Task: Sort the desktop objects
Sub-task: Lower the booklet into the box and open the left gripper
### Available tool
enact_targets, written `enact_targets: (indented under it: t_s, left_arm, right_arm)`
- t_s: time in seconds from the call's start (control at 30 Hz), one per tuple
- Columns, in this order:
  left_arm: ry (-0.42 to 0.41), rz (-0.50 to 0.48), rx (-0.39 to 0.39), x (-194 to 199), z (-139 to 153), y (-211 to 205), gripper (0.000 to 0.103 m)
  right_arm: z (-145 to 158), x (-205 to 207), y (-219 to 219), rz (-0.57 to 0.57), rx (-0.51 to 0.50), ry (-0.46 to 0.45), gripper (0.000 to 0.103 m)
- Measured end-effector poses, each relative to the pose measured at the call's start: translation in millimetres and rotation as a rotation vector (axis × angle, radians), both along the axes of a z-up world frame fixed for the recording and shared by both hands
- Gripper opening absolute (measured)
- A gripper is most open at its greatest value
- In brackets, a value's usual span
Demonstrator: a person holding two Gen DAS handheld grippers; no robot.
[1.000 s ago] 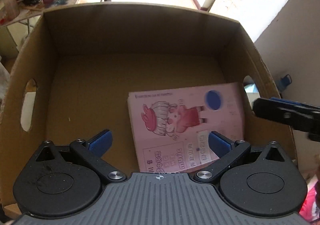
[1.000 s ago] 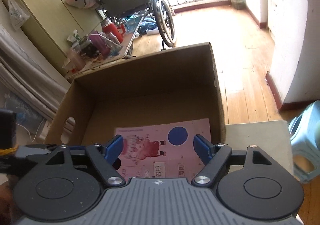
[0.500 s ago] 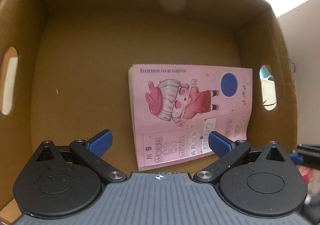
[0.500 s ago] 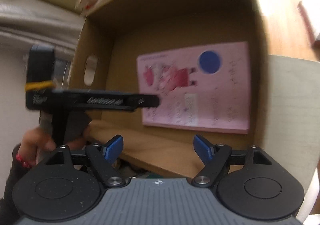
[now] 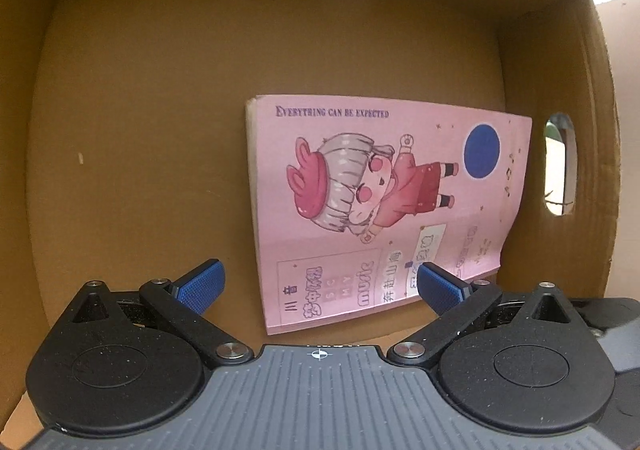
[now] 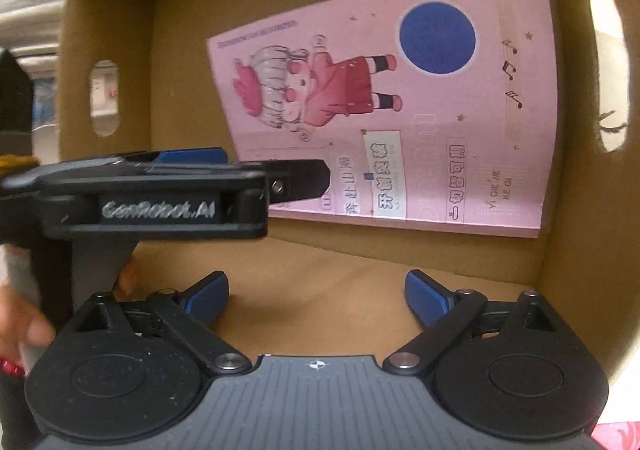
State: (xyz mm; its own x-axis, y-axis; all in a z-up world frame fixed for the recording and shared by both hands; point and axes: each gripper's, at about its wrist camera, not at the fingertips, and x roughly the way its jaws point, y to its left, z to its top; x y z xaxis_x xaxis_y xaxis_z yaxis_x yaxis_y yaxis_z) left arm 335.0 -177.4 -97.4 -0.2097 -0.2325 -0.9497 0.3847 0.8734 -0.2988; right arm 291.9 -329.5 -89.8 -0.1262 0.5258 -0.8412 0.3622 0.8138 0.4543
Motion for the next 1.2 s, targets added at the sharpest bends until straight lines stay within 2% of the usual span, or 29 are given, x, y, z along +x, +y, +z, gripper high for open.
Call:
enact_targets:
  t_s: [0.33,0.53,0.8,0.87,1.0,1.2]
  left_arm:
    - [0.021,-0.067,-0.013,6.2,-14.9,-6.3,0.103]
    - [0.011,-0.094,-0.030,12.7,-17.8,-10.1,0.103]
    - [-0.033,-0.131,-0.060,27.0,-22.3,-19.1,0.103]
    - [-0.045,-0.139,-0.072,32.2,-23.3,-21.9,0.103]
    - [-0.074,-0.144,-0.092,45.1,-25.3,-28.3,0.103]
    - [-0.142,-0.168,-0.081,63.2,-30.8,-35.2,0.103]
  right_arm:
    - [-21.3,-8.0,-4.2,-0.075,0.039,0.018,0.097]
    - [-12.5,-15.8,-9.9,-0.134,0.046,-0.055,0.096]
    - [-2.9,-23.9,-11.3,-0.153,0.037,-0.114,0.087]
    - [-15.7,-26.7,-6.0,-0.142,0.029,-0.140,0.084]
    - [-12.8,-26.5,-5.9,-0.134,0.020,-0.170,0.078]
    - [-7.3,-28.4,-1.2,-0.105,0.005,-0.225,0.071]
